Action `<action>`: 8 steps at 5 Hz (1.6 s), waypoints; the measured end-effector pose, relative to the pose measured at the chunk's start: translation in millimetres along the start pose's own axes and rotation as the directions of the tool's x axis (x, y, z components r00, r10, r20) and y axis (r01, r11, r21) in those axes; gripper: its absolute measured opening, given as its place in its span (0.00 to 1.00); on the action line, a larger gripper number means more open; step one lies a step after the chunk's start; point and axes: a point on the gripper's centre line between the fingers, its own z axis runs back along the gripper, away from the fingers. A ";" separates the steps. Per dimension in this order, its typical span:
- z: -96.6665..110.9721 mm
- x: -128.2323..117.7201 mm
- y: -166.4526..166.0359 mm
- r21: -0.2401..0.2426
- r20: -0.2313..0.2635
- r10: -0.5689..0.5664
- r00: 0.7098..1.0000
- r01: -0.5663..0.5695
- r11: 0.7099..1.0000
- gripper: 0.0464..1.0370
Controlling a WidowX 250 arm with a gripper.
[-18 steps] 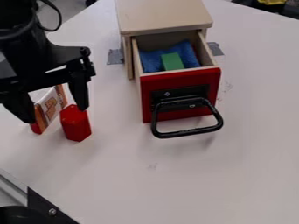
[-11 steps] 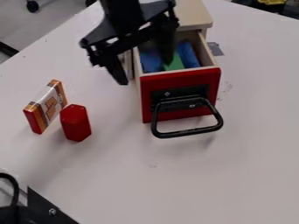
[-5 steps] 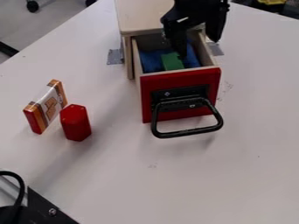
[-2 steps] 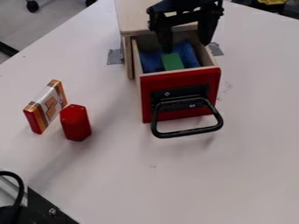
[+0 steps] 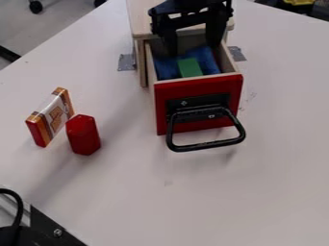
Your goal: Take out the green object from the drawer and put it on the table under the red object
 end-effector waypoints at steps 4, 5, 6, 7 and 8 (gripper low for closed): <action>-26.3 0.4 10.1 0.014 0.014 0.025 1.000 -0.025 1.000 0.96; -31.6 -6.2 9.6 0.017 0.017 0.026 1.000 -0.027 1.000 0.96; -36.4 -13.8 7.1 0.022 0.034 0.022 0.999 -0.023 0.999 0.96; -44.6 -15.9 6.8 0.030 0.051 0.040 0.998 -0.042 0.999 0.92; -50.2 -16.7 8.1 0.049 0.058 0.062 0.996 -0.065 0.997 0.76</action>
